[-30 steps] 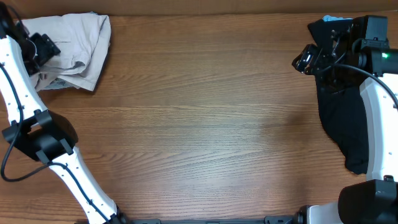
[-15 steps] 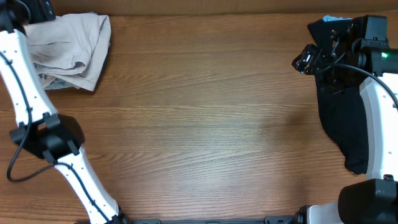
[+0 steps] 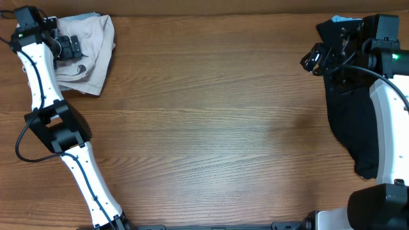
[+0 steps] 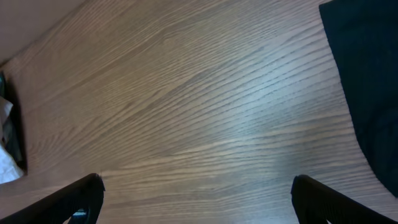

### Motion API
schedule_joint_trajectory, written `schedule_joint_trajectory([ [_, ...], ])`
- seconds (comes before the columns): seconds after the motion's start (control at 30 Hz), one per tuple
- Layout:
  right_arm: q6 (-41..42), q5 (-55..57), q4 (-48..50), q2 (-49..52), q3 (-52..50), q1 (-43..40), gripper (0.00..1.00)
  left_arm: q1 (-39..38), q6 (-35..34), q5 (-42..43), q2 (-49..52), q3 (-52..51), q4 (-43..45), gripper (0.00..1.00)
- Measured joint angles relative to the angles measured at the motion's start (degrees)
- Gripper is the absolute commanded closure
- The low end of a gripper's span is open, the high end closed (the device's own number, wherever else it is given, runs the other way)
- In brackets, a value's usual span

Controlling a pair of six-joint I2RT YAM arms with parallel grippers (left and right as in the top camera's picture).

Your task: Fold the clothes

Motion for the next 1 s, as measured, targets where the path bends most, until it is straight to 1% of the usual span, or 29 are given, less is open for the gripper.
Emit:
schedule_joint_trajectory([
  [0.07,-0.5,0.0,-2.1,0.3,2.2,0.0,0.0,0.0,0.0,-0.1,-1.0,0.0,-1.0,0.0],
  [0.13,-0.9,0.5,-5.4,0.7,7.1,0.0,0.0,0.0,0.0,-0.2,-3.1,0.0,-2.9,0.0],
  [0.2,-1.2,1.2,-9.3,0.8,14.1,0.0,0.0,0.0,0.0,-0.1,-6.9,0.0,-4.6,0.0],
  [0.27,-1.5,1.7,-14.1,0.9,21.6,0.0,0.0,-0.2,0.0,0.2,-11.8,0.0,-5.4,0.0],
  [0.4,-1.8,2.2,-24.6,0.1,38.7,0.0,0.0,-0.8,0.0,0.5,-25.5,1.0,-5.2,0.0],
  [0.5,-1.8,2.4,-28.8,-2.0,46.9,0.0,0.0,-1.2,0.0,0.8,-34.7,3.0,-4.7,0.0],
  [0.6,-1.8,2.5,-29.2,-4.8,50.9,0.0,0.0,-1.5,0.0,1.0,-41.4,4.2,-4.6,0.0],
  [0.7,-1.8,2.6,-29.5,-6.9,51.8,0.0,0.0,-1.5,0.0,1.0,-44.1,4.5,-4.6,0.0],
  [1.0,-2.1,3.2,-29.7,-5.4,51.8,0.0,0.0,-1.5,0.0,1.0,-41.1,3.1,-7.4,0.0],
])
